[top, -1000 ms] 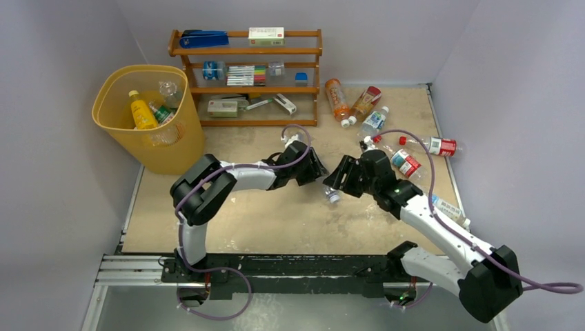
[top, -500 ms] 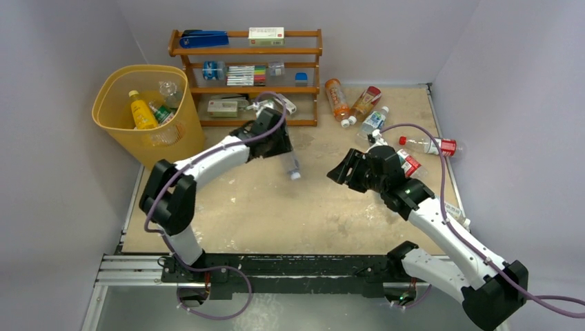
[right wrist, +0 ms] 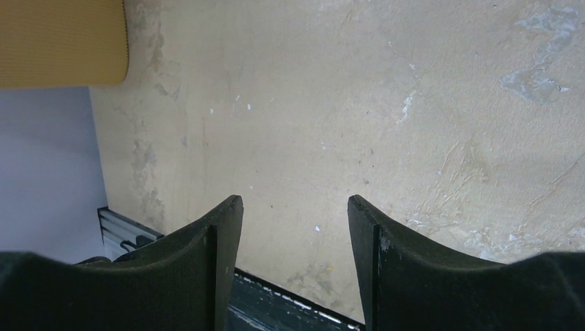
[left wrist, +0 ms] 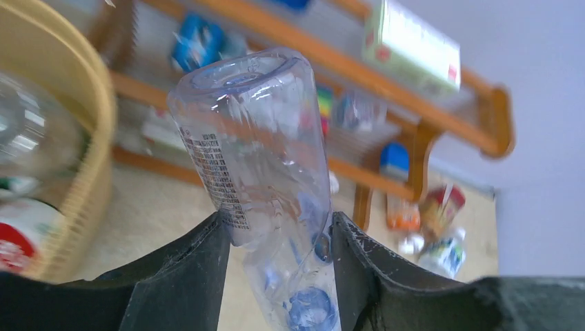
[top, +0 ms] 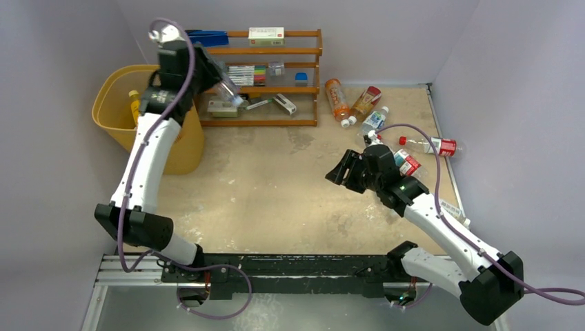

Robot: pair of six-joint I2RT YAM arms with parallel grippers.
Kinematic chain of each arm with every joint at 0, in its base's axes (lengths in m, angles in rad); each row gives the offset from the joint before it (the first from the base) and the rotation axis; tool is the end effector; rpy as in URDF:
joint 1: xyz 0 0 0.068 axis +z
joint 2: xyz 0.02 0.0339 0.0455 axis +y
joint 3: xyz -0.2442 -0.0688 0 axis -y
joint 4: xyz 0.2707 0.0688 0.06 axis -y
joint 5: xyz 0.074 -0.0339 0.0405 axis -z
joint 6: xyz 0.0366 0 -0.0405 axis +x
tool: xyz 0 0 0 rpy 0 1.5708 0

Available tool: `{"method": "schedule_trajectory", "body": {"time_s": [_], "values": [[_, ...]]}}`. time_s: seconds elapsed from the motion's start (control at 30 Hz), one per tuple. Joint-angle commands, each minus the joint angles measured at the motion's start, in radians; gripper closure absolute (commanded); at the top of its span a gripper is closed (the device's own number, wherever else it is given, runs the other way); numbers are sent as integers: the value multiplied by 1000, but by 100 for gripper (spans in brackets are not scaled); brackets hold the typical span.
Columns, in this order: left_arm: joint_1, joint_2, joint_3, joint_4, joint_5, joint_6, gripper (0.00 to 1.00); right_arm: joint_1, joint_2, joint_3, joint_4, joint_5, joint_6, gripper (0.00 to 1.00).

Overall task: Put the plastic bottles in the bin
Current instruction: Pick up the plastic bottle at the center of the board, then place the plastic bottle in the trash bin.

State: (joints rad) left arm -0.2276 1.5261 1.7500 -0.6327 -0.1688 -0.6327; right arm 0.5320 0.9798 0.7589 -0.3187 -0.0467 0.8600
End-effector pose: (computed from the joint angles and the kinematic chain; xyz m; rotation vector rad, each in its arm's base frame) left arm 0.3528 -0.0754 0.4323 -0.5090 1.9285 -0.3921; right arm 0.2198 0.1314 0.2587 0.3359 2.2114 0.8528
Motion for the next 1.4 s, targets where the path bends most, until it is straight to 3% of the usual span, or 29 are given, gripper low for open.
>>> {"method": "schedule_trajectory", "body": {"time_s": [0.0, 0.23, 0.43, 0.67, 0.9, 1.2, 1.27, 1.37], "values": [[135, -50, 147, -57, 0, 53, 53, 5, 3, 3, 32, -16, -19, 39], [367, -27, 263, -93, 62, 67, 51, 4, 2, 5, 23, -21, -16, 39], [526, -2, 274, -99, 17, 140, 50, 4, 19, -2, 35, -43, -19, 39], [536, 22, 282, -67, -189, 276, 50, 4, 77, 40, 31, -72, -42, 40], [536, 38, 232, -13, -311, 410, 49, 4, 122, 86, 16, -77, -63, 40], [511, 74, 157, 64, -291, 519, 47, 12, 125, 79, 27, -93, -51, 40], [510, 91, 167, 63, -286, 519, 45, 14, 119, 77, 24, -91, -50, 40], [509, 117, 202, 40, -323, 506, 32, 13, 115, 71, 24, -91, -46, 40]]}}
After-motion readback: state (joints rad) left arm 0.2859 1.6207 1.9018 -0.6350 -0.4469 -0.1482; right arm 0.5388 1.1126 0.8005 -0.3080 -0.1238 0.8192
